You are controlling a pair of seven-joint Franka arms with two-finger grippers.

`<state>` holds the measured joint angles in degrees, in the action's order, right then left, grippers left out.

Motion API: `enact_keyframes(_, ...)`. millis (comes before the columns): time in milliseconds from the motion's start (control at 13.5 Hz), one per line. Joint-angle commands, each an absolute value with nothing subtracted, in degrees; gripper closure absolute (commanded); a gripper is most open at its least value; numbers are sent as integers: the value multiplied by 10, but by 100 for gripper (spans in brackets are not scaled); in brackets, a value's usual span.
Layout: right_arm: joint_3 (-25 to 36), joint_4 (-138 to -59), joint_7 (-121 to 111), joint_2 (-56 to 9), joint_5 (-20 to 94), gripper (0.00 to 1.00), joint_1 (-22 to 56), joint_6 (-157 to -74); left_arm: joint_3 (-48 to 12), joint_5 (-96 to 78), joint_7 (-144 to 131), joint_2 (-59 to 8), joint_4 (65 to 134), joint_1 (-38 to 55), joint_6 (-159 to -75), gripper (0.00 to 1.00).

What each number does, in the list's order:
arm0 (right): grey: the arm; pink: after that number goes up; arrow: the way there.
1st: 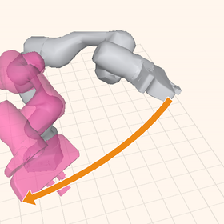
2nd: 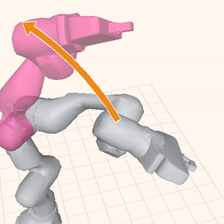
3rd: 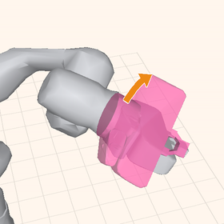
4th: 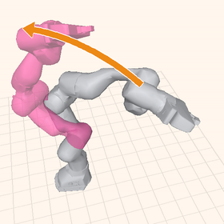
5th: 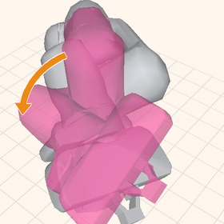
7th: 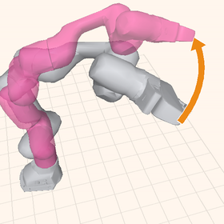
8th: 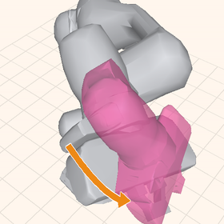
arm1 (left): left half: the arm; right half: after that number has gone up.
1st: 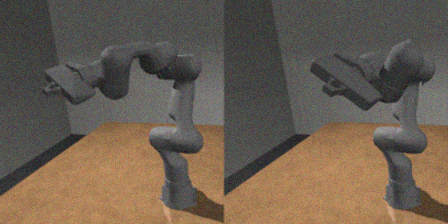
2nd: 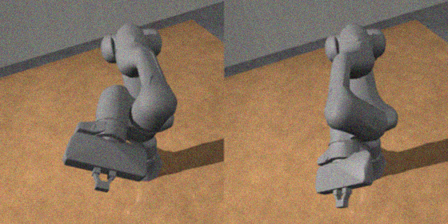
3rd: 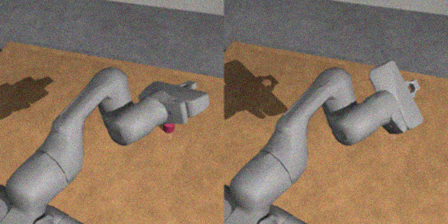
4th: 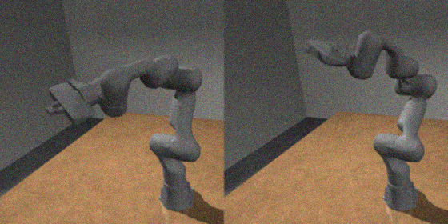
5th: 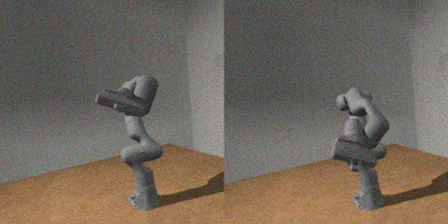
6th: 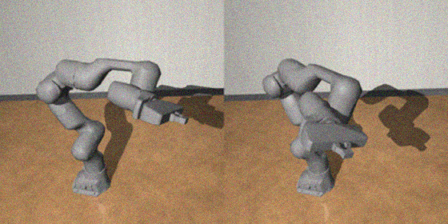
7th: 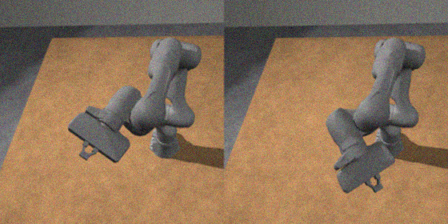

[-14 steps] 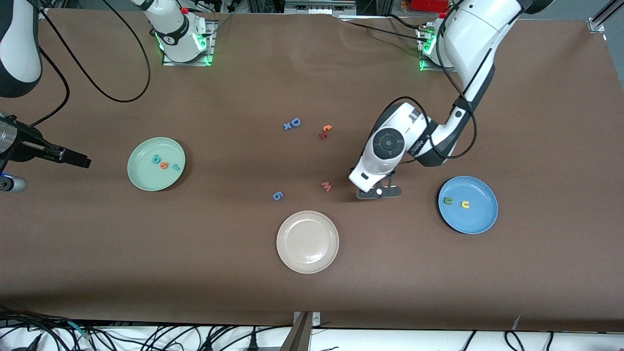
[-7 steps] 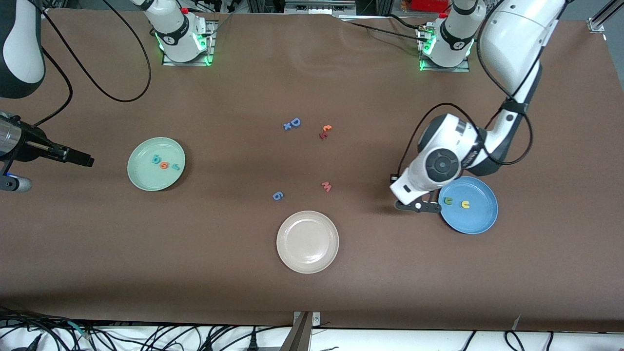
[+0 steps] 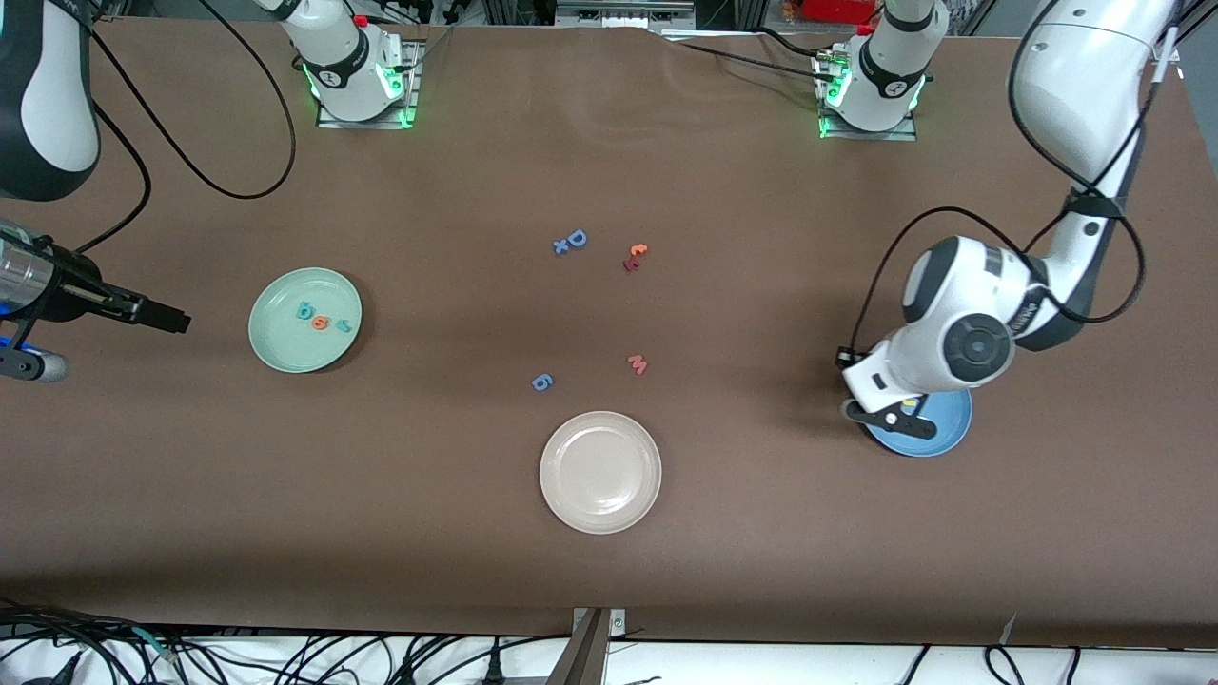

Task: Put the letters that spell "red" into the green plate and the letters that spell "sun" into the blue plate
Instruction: 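Return the right arm to rest while the left gripper carries the 2, then release the yellow 2 on the blue plate and raise the left arm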

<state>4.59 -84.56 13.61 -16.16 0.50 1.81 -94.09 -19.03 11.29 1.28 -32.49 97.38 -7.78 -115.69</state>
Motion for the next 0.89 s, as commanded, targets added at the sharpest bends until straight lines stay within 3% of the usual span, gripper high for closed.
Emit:
enact_keyframes(0,43,-853,148,-155,9,1,18,-947,-190,128,74,-330,954,-86,-1146,80)
enact_keyframes(295,43,-854,147,-142,9,1,18,-940,-164,132,139,-341,946,-85,-1148,79)
enact_keyframes(443,45,-859,147,-128,8,1,18,-916,-161,152,145,-353,920,-85,-1148,73)
enact_keyframes(517,47,-859,148,-128,8,1,18,-897,-161,153,143,-354,919,-86,-1148,58)
enact_keyframes(591,48,-859,148,-130,8,1,18,-891,-161,152,138,-355,919,-86,-1148,19)
enact_keyframes(665,51,-858,147,-133,8,1,16,-892,-161,152,146,-355,919,-86,-1148,0)
enact_keyframes(812,51,-856,147,-133,9,1,16,-895,-160,153,149,-355,919,-91,-1148,0)
